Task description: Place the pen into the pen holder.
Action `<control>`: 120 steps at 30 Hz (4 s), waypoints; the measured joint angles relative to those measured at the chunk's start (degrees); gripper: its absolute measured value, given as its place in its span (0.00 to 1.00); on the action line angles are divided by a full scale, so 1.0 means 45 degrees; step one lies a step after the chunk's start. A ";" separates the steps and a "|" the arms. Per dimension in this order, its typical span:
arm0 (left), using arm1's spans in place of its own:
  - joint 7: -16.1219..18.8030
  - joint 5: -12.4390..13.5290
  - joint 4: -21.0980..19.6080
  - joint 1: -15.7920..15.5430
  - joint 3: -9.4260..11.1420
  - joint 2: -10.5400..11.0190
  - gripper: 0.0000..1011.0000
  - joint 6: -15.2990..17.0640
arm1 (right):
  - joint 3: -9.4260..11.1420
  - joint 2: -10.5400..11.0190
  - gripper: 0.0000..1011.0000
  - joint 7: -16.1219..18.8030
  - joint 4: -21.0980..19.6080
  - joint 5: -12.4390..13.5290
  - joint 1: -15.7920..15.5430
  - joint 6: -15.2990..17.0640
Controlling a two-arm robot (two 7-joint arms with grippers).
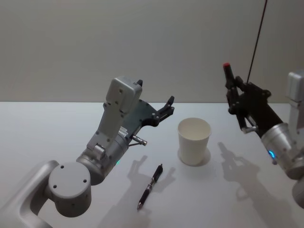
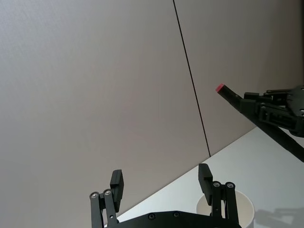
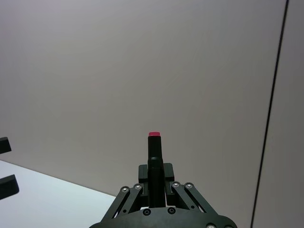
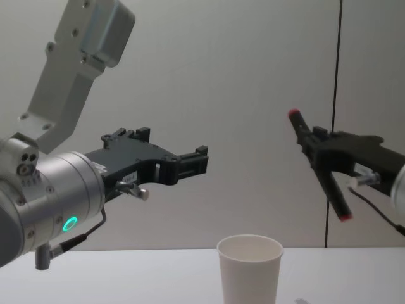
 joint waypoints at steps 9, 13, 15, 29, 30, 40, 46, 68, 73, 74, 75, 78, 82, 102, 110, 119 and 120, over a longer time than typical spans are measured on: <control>0.0000 0.0000 0.0001 0.0000 0.0000 0.0000 0.99 0.0000 | -0.0195 -0.0366 0.18 0.0420 0.1024 -0.0256 0.0670 -0.0759; 0.0000 0.0000 0.0000 0.0000 0.0000 0.0000 0.99 0.0000 | -0.0252 -0.0502 0.18 0.0494 0.1496 -0.0361 0.0934 -0.0972; -0.0001 -0.0001 0.0001 0.0000 0.0000 0.0001 0.99 0.0000 | -0.0293 -0.0591 0.18 0.0529 0.1809 -0.0421 0.1103 -0.1105; 0.0000 0.0000 0.0000 0.0000 0.0000 0.0000 0.99 0.0000 | -0.0569 -0.1130 0.18 0.0841 0.3843 -0.0677 0.2113 -0.1831; 0.0000 0.0000 0.0000 0.0000 0.0000 0.0000 0.99 0.0000 | -0.0569 -0.1130 0.18 0.0841 0.3843 -0.0677 0.2113 -0.1831; 0.0000 0.0000 0.0001 0.0000 0.0000 0.0000 0.99 0.0000 | -0.0733 -0.1481 0.18 0.1031 0.5117 -0.0777 0.2789 -0.2285; -0.0001 -0.0001 0.0000 0.0000 0.0001 0.0000 0.99 0.0000 | -0.0799 -0.1640 0.18 0.1046 0.5765 -0.0863 0.3126 -0.2465; -0.0001 0.0000 0.0000 0.0000 0.0000 0.0000 0.99 0.0000 | -0.0909 -0.1966 0.45 0.0904 0.7496 -0.1202 0.3941 -0.2887; 0.0000 0.0000 0.0001 0.0000 0.0000 0.0000 0.99 0.0000 | -0.0916 -0.1998 0.63 0.0880 0.7662 -0.1213 0.4014 -0.2946; 0.0000 -0.0001 0.0000 0.0000 0.0000 0.0000 0.99 0.0000 | -0.0917 -0.2000 0.63 0.0879 0.7678 -0.1212 0.4020 -0.2952; 0.0000 0.0000 0.0000 0.0000 0.0001 0.0000 0.99 0.0000 | -0.0918 -0.2002 0.65 0.0876 0.7690 -0.1212 0.4023 -0.2960; 0.0000 -0.0001 0.0000 0.0000 0.0000 0.0000 0.99 0.0000 | -0.0920 -0.2008 0.75 0.0872 0.7731 -0.1211 0.4038 -0.2979; 0.0000 -0.0001 0.0000 0.0000 0.0000 0.0000 0.99 0.0000 | -0.0919 -0.2010 0.86 0.0867 0.7748 -0.1185 0.4041 -0.3001; 0.0000 0.0000 0.0000 0.0000 0.0000 0.0000 0.99 0.0000 | -0.0624 -0.1533 0.99 -0.0150 0.5558 -0.0784 0.2902 -0.2264; 0.0000 0.0000 0.0000 0.0000 0.0000 0.0000 0.99 0.0000 | -0.0359 -0.1129 0.99 -0.1145 0.3870 -0.0599 0.2006 -0.1492; 0.0000 -0.0001 0.0000 0.0000 0.0000 0.0000 0.99 0.0000 | -0.0076 -0.0669 0.99 -0.1976 0.2190 -0.0355 0.1034 -0.0626; -0.0001 -0.0001 0.0000 0.0000 0.0000 0.0000 0.99 0.0000 | -0.0034 -0.0598 0.99 -0.2103 0.1953 -0.0315 0.0882 -0.0485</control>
